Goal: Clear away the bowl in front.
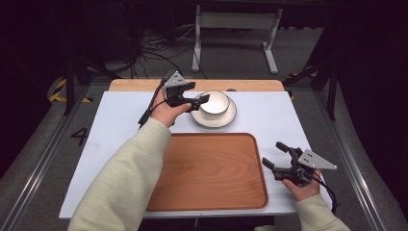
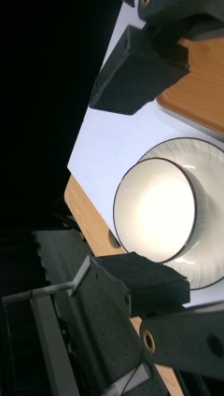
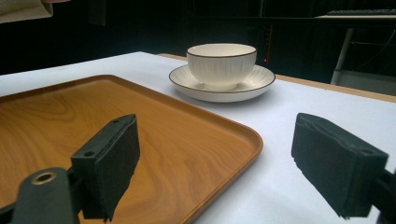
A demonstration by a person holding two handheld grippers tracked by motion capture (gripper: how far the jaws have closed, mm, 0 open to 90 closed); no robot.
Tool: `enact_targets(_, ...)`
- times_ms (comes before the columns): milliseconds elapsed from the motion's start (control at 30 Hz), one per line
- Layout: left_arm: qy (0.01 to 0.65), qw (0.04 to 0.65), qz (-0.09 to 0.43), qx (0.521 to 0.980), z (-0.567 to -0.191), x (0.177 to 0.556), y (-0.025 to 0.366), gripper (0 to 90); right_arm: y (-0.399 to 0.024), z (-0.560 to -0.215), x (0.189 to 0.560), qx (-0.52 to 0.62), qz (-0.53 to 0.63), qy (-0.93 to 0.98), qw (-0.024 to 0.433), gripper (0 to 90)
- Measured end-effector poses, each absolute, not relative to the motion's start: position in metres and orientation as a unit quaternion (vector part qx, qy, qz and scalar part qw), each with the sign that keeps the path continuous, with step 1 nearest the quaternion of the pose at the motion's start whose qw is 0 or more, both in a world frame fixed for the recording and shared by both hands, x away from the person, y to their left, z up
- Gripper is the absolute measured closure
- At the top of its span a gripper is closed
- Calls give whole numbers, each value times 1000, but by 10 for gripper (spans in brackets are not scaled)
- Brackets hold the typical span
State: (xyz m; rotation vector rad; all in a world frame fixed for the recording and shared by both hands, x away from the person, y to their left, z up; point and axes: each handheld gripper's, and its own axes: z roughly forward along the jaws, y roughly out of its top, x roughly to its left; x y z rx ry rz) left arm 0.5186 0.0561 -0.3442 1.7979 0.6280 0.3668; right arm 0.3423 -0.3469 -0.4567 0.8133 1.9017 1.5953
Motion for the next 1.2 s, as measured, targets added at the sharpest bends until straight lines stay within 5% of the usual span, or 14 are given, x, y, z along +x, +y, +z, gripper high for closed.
enact_targets(600, 281, 550, 141, 774, -348, 538, 36, 218, -347, -457, 342, 301, 592, 701, 259, 171)
enact_targets(867, 352, 512, 183, 762, -364, 554, 35, 208, -347, -457, 342, 301, 592, 701, 259, 178)
enact_targets(1200, 406, 482, 161, 759, -384, 566, 33, 273, -348, -457, 342, 300, 593, 701, 257, 185)
